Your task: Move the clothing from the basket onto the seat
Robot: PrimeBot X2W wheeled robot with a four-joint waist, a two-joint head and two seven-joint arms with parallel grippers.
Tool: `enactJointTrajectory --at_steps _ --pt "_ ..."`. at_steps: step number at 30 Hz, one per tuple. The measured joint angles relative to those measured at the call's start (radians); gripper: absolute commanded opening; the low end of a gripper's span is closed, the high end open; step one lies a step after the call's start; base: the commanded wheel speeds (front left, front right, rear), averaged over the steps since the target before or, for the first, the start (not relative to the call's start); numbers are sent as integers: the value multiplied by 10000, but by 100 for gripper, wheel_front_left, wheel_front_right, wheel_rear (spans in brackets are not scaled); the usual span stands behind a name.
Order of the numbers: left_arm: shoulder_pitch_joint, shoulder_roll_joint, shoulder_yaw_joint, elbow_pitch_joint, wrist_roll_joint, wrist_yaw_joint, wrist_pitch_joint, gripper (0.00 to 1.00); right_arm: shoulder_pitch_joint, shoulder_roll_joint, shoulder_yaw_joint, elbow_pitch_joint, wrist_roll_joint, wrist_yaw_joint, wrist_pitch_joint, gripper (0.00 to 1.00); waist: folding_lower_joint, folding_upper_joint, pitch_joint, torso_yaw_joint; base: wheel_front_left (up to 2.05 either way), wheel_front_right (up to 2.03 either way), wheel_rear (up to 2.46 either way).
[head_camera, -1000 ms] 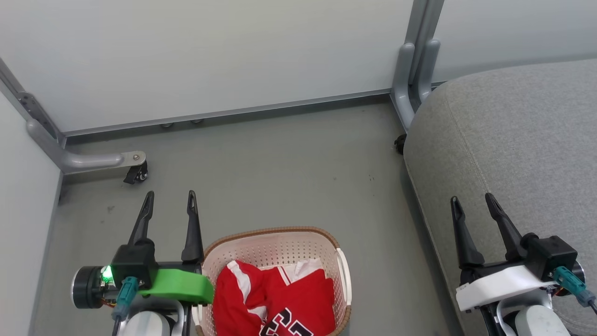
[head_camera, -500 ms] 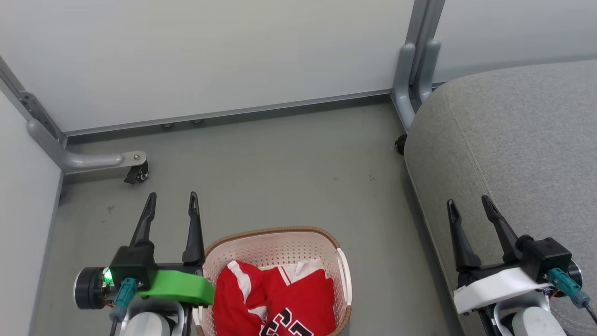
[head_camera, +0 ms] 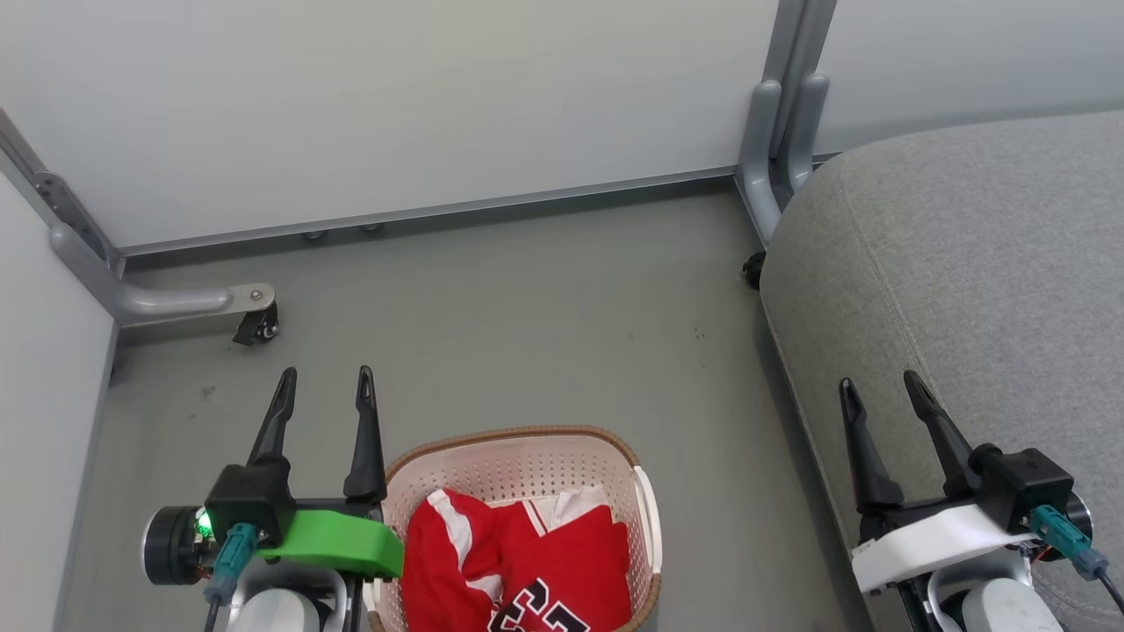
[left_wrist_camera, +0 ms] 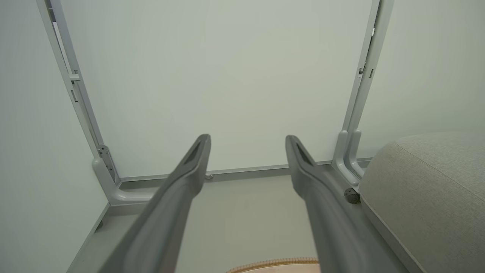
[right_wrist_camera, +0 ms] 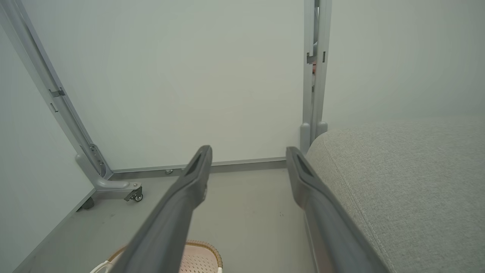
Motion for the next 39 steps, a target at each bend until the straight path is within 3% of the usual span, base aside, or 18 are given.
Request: enactJointTrajectory --at_steps 6,17,25,39 --pt "-70 0 -19 84 0 -100 0 100 -19 0 33 -29 2 0 0 100 0 0 112 -45 0 0 0" --pt "-1130 6 -299 798 322 -725 -2 100 -560 0 221 -399 -4 0 -2 100 0 0 806 -405 0 0 0" --pt "-2303 211 -671 1960 629 -1127 -2 100 -1605 2 621 -792 -82 0 -2 100 0 0 1813 -934 0 0 0" --pt "-4112 702 -1760 4291 940 -1335 -2 100 -2994 -10 965 -1388 -13 0 -2 100 1 0 3922 -1984 0 0 0"
